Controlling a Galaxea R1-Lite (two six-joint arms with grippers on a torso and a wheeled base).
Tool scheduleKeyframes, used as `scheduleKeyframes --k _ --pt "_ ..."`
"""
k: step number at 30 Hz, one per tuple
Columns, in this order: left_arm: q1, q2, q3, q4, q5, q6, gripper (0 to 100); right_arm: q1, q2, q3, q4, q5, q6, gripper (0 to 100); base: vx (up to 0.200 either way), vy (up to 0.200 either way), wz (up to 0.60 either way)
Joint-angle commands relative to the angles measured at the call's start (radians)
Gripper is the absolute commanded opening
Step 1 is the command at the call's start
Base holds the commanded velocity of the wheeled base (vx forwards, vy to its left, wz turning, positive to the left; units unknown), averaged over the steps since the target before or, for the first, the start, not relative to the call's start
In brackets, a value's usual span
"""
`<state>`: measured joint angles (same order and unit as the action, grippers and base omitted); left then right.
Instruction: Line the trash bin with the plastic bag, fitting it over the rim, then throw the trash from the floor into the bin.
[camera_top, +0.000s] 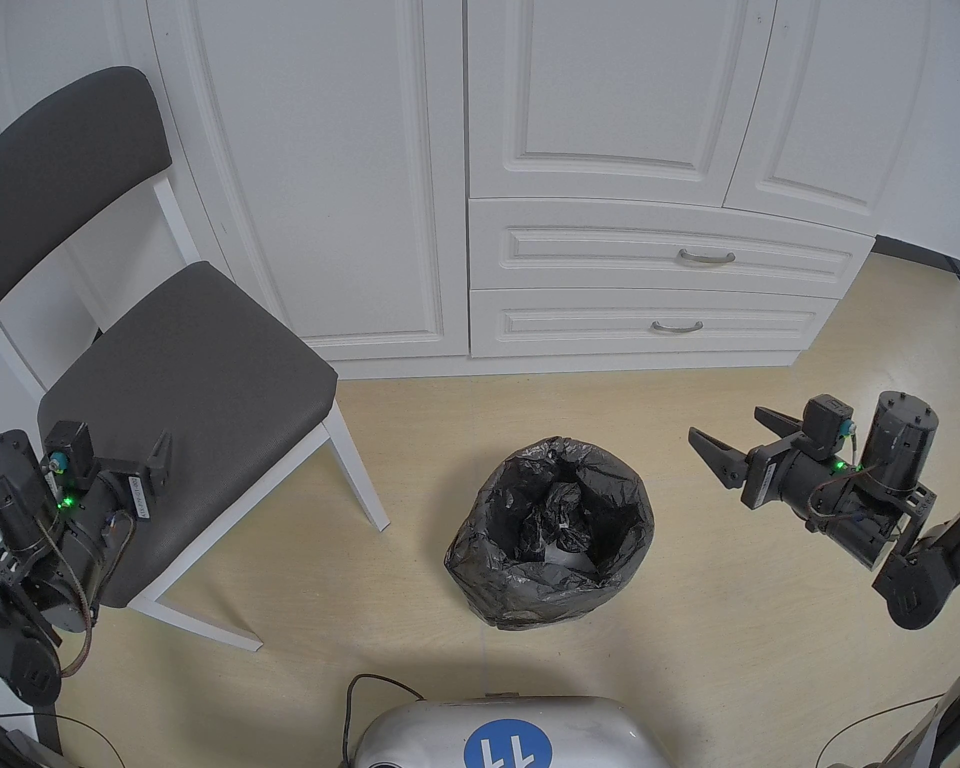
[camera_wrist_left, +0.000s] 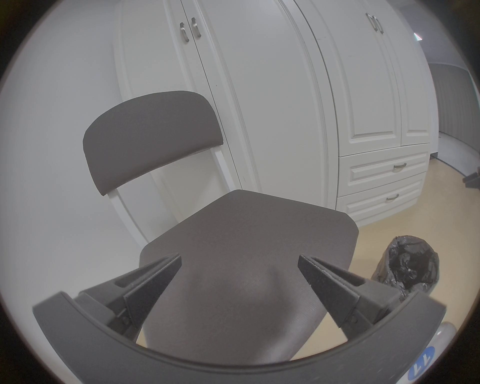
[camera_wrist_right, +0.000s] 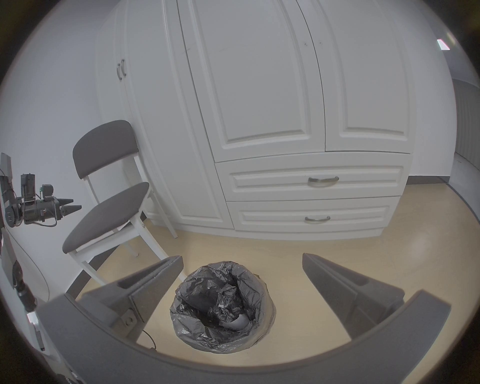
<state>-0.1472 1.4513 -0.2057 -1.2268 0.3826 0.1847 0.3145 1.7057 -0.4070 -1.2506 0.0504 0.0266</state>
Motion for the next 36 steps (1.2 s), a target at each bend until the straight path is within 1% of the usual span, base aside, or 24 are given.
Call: scheduleKeyframes --k 1,2,3,5,6,7,8,10,11,12,13,15,16,17,20,21,22,23,26,32,36 --pt "0.000 -0.275 -0.064 0.194 0.001 0.002 100 -0.023 -0.232 0.002 0.140 -0.004 -0.001 100 0.000 0.000 0.00" --pt "0.000 -0.275 -0.064 0.194 0.001 0.002 100 -0.023 -0.232 0.002 0.140 -0.004 -0.001 100 0.000 0.000 0.00" --pt "0.002 -0.348 -0.100 0.293 0.001 0.001 100 -0.028 -0.302 -0.010 0.218 -0.004 -0.001 100 0.000 0.000 0.00" --pt "0.002 -0.424 -0.139 0.394 -0.001 0.001 100 -0.029 -0.373 -0.016 0.290 -0.012 0.001 100 0.000 0.000 0.00" --pt "0.002 -0.463 -0.161 0.451 -0.001 -0.001 100 -0.029 -0.408 -0.018 0.323 -0.029 0.001 100 0.000 0.000 0.00" --pt "0.002 -0.480 -0.169 0.474 -0.001 -0.001 100 -0.029 -0.425 -0.018 0.333 -0.038 0.001 100 0.000 0.000 0.00" --pt "0.002 -0.539 -0.198 0.555 -0.002 -0.004 100 -0.029 -0.475 -0.018 0.379 -0.075 -0.001 100 0.000 0.000 0.00" --pt "0.002 -0.608 -0.225 0.647 -0.002 -0.005 100 -0.029 -0.532 -0.019 0.427 -0.112 -0.001 100 0.000 0.000 0.00" --pt "0.003 -0.640 -0.241 0.687 -0.002 -0.007 100 -0.031 -0.557 -0.022 0.448 -0.129 -0.001 100 0.000 0.000 0.00" --pt "0.003 -0.640 -0.241 0.687 -0.002 -0.007 100 -0.031 -0.557 -0.022 0.448 -0.129 -0.001 100 0.000 0.000 0.00" --pt "0.002 -0.704 -0.271 0.776 -0.004 -0.014 100 -0.038 -0.615 -0.041 0.502 -0.167 -0.002 100 0.000 0.000 0.00" --pt "0.002 -0.704 -0.271 0.776 -0.004 -0.014 100 -0.038 -0.615 -0.041 0.502 -0.167 -0.002 100 0.000 0.000 0.00" --pt "0.000 -0.770 -0.319 0.886 -0.007 -0.050 100 -0.063 -0.681 -0.076 0.589 -0.211 -0.004 100 0.000 0.000 0.00" --pt "-0.005 -0.796 -0.351 0.946 -0.007 -0.076 100 -0.087 -0.719 -0.111 0.646 -0.222 -0.005 100 0.000 0.000 0.00" --pt "-0.006 -0.818 -0.419 1.050 -0.007 -0.133 100 -0.143 -0.798 -0.202 0.790 -0.219 -0.010 100 0.000 0.000 0.00" --pt "-0.006 -0.818 -0.440 1.078 -0.007 -0.146 100 -0.156 -0.818 -0.231 0.844 -0.215 -0.010 100 0.000 0.000 0.00" --pt "-0.006 -0.818 -0.440 1.078 -0.007 -0.146 100 -0.156 -0.818 -0.231 0.844 -0.215 -0.010 100 0.000 0.000 0.00" --pt "-0.005 -0.818 -0.478 1.122 -0.005 -0.180 100 -0.175 -0.859 -0.297 0.965 -0.210 -0.010 100 0.000 0.000 0.00" --pt "-0.002 -0.822 -0.495 1.161 -0.002 -0.202 100 -0.173 -0.903 -0.334 1.076 -0.221 -0.010 100 0.000 0.000 0.00" --pt "0.003 -0.832 -0.563 1.207 -0.001 -0.202 100 -0.183 -0.960 -0.283 1.096 -0.228 -0.008 100 0.000 0.000 0.00" --pt "0.003 -0.864 -0.669 1.322 0.001 -0.202 100 -0.183 -0.982 -0.285 1.097 -0.254 -0.011 100 0.000 0.000 0.00"
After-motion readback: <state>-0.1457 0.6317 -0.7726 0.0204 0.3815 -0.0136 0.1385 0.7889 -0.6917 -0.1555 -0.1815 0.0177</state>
